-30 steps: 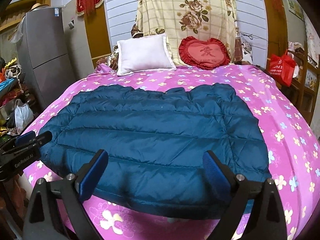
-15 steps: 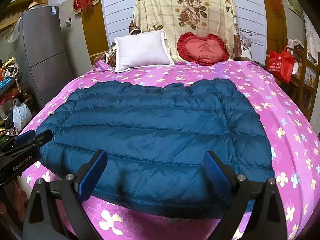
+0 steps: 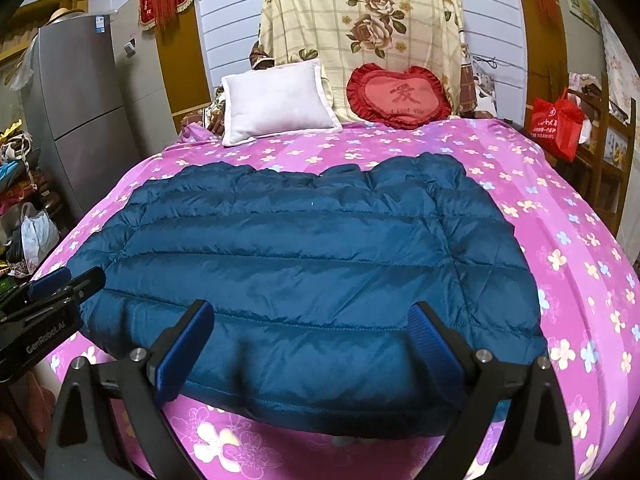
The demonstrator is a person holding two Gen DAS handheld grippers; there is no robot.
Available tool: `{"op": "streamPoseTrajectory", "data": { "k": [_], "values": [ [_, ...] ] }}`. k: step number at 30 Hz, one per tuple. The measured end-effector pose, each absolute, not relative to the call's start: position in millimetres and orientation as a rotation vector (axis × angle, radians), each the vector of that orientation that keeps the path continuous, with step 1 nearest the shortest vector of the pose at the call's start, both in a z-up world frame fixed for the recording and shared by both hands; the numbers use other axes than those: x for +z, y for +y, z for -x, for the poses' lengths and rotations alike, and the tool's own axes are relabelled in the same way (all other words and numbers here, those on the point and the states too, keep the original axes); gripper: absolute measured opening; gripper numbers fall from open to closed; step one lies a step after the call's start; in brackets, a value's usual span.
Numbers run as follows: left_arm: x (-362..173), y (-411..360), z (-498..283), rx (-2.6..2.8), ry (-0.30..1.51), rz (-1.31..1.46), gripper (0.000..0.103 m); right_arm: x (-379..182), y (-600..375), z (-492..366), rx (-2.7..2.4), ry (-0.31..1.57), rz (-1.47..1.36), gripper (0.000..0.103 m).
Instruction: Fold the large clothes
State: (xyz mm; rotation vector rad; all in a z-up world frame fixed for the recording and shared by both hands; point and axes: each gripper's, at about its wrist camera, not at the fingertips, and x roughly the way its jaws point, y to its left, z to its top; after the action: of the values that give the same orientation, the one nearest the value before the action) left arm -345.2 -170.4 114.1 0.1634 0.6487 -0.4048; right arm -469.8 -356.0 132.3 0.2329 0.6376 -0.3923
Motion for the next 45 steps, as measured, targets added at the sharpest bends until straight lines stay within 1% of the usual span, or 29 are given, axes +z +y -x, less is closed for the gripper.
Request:
{"op": "streamPoseTrajectory", "data": {
  "k": [45],
  "values": [
    [108.9, -180.6, 349.3, -0.433, 0.661, -0.183, 0.039, 122.6, -356.0, 467.6, -0.384, 0.657, -0.258, 0.1]
  ]
}}
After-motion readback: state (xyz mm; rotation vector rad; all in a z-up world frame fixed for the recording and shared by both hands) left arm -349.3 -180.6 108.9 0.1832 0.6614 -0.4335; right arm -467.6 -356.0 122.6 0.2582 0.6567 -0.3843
